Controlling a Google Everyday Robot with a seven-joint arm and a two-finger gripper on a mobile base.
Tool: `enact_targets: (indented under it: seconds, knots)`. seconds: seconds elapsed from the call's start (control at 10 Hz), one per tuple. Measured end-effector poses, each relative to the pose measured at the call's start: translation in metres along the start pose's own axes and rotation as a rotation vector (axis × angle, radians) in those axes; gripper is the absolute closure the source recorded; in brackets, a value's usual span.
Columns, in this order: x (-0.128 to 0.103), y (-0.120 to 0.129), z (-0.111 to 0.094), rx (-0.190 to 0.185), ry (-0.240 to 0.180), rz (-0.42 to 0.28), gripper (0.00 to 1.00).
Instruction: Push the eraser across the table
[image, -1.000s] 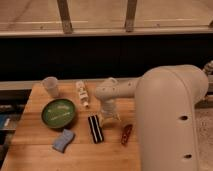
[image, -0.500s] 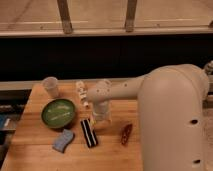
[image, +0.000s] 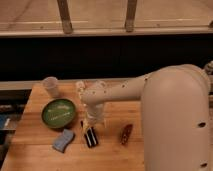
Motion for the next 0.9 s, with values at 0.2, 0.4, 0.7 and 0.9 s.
enact_targets:
  seconds: [0.2,0.4,0.7,0.9]
  knots:
    - [-0.004,0.004,0.0,-0.03,-0.001,-0.011,0.36]
    - [-0.01,0.013,-0.002,-0.067,-0.013,-0.03,0.36]
    - [-0.012,0.014,-0.004,-0.078,-0.023,-0.032,0.36]
    - [-0.012,0.011,-0.004,-0.076,-0.023,-0.029,0.36]
